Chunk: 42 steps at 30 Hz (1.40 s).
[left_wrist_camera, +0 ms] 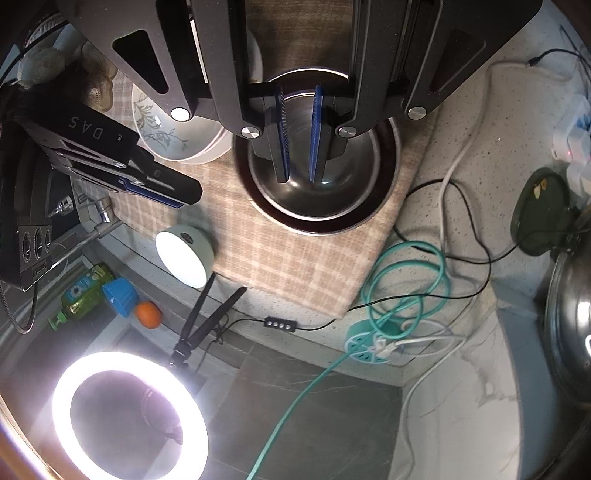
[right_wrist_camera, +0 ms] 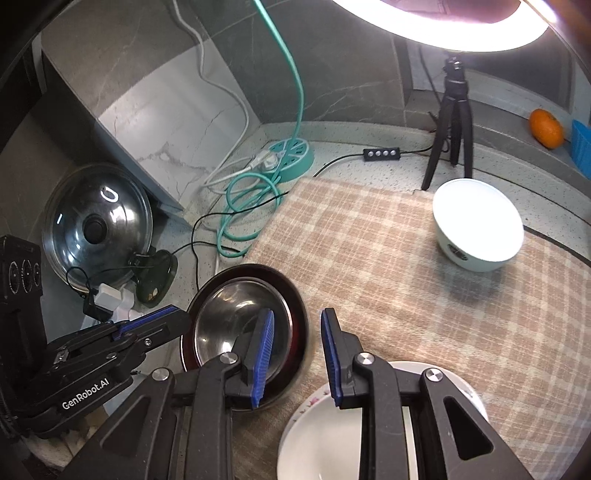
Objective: Organize plates and bowls
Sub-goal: 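Move the right gripper to the rim of the white logo bowl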
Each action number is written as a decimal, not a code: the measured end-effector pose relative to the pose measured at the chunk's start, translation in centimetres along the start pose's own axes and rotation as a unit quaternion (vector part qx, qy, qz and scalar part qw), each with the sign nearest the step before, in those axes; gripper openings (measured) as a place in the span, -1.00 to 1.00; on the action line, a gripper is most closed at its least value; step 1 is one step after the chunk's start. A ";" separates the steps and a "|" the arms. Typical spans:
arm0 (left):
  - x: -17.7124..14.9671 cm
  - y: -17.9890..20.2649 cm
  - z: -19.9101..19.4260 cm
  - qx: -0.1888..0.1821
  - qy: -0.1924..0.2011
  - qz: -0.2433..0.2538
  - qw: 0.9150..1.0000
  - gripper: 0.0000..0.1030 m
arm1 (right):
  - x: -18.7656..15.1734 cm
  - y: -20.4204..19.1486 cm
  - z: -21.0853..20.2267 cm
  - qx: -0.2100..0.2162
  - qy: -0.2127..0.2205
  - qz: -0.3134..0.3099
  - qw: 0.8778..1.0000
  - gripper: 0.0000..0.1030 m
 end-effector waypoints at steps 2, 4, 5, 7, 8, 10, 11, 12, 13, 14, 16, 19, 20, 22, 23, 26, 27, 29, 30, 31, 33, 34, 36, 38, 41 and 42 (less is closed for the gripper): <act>0.2 0.9 0.0 -0.006 0.000 0.006 1.000 -0.82 | 0.1 0.6 -1.1 -0.002 0.008 0.003 1.000 -0.53; 0.5 1.7 0.0 -0.013 0.000 0.012 1.000 -0.82 | 0.1 1.4 -2.3 -0.006 0.018 0.006 1.000 -0.49; 0.7 2.3 0.1 -0.018 -0.002 0.015 1.000 -0.82 | 0.1 1.7 -2.7 -0.008 0.023 0.009 1.000 -0.46; 0.9 3.0 0.1 -0.027 -0.006 0.018 0.999 -0.82 | 0.2 2.7 -4.0 -0.010 0.034 0.018 0.999 -0.46; 1.0 3.6 0.2 -0.033 -0.008 0.021 0.999 -0.82 | 0.2 3.1 -4.5 -0.011 0.038 0.021 0.999 -0.46; 1.3 4.6 0.1 -0.041 -0.009 0.031 0.999 -0.82 | 0.3 4.2 -5.8 -0.014 0.047 0.031 0.998 -0.46; 1.4 5.1 0.0 -0.041 -0.006 0.036 0.998 -0.82 | 0.3 4.7 -6.4 -0.015 0.050 0.035 0.998 -0.46; 1.5 5.5 -0.1 -0.040 -0.003 0.039 0.998 -0.82 | 0.3 5.2 -6.9 -0.016 0.054 0.038 0.998 -0.46; 1.7 6.1 0.0 -0.043 -0.002 0.043 0.998 -0.82 | 0.4 5.7 -7.4 -0.020 0.058 0.040 0.997 -0.46; 1.9 6.5 0.0 -0.047 -0.003 0.046 0.998 -0.82 | 0.5 6.3 -8.1 -0.027 0.063 0.042 0.997 -0.46; 2.2 7.2 0.2 -0.050 -0.005 0.049 0.998 -0.82 | 0.7 7.3 -9.1 -0.035 0.070 0.048 0.996 -0.46; 2.7 8.4 0.6 -0.060 -0.011 0.055 0.997 -0.81 | 1.0 9.1 -10.3 -0.035 0.078 0.066 0.994 -0.46; 2.9 8.9 0.8 -0.063 -0.013 0.059 0.996 -0.81 | 1.1 9.7 -10.7 -0.036 0.079 0.070 0.994 -0.46; 3.2 9.7 1.0 -0.066 -0.017 0.062 0.996 -0.81 | 1.2 10.4 -11.3 -0.044 0.082 0.072 0.993 -0.46; 3.4 10.2 1.2 -0.071 -0.020 0.063 0.995 -0.81 | 1.3 10.9 -11.7 -0.049 0.084 0.073 0.993 -0.46; 4.0 11.4 1.8 -0.083 -0.028 0.060 0.994 -0.81 | 1.5 12.1 -12.3 -0.058 0.089 0.079 0.991 -0.43; 4.2 11.6 1.9 -0.085 -0.029 0.058 0.994 -0.81 | 1.6 12.7 -12.5 -0.058 0.091 0.083 0.991 -0.38; 4.7 12.4 2.3 -0.086 -0.028 0.056 0.994 -0.81 | 1.8 13.9 -12.8 -0.056 0.097 0.092 0.989 -0.32; 4.9 12.7 2.5 -0.085 -0.028 0.054 0.995 -0.81 | 2.0 14.3 -13.0 -0.054 0.099 0.096 0.989 -0.31; 5.2 13.0 2.8 -0.087 -0.030 0.048 0.995 -0.81 | 2.1 15.0 -13.1 -0.053 0.103 0.104 0.988 -0.31; 5.7 13.5 3.5 -0.090 -0.037 0.041 0.994 -0.81 | 2.2 16.2 -13.4 -0.046 0.108 0.118 0.986 -0.31; 5.9 13.8 4.0 -0.093 -0.043 0.035 0.994 -0.81 | 2.4 16.8 -13.4 -0.041 0.109 0.124 0.986 -0.31; 6.3 14.2 4.7 -0.098 -0.053 0.028 0.993 -0.81 | 2.6 17.9 -13.4 -0.040 0.109 0.130 0.985 -0.31; 6.7 14.6 5.4 -0.099 -0.058 0.022 0.993 -0.81 | 2.8 18.7 -13.3 -0.040 0.108 0.131 0.985 -0.31; 7.4 15.2 6.5 -0.096 -0.065 0.016 0.993 -0.81 | 3.2 19.8 -12.8 -0.039 0.101 0.132 0.985 -0.31; 7.6 15.3 6.8 -0.096 -0.068 0.014 0.993 -0.81 | 3.3 20.1 -12.5 -0.039 0.098 0.131 0.986 -0.31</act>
Point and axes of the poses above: each gripper's, at about its wrist camera, not at the fingertips, and z roughly the way its jaws point, y to its right, x to its top, the point moved 2 cm from there along z, roughly the way its jaws point, and after that the axes turned 15 degrees about x, right-handed, at the moved point
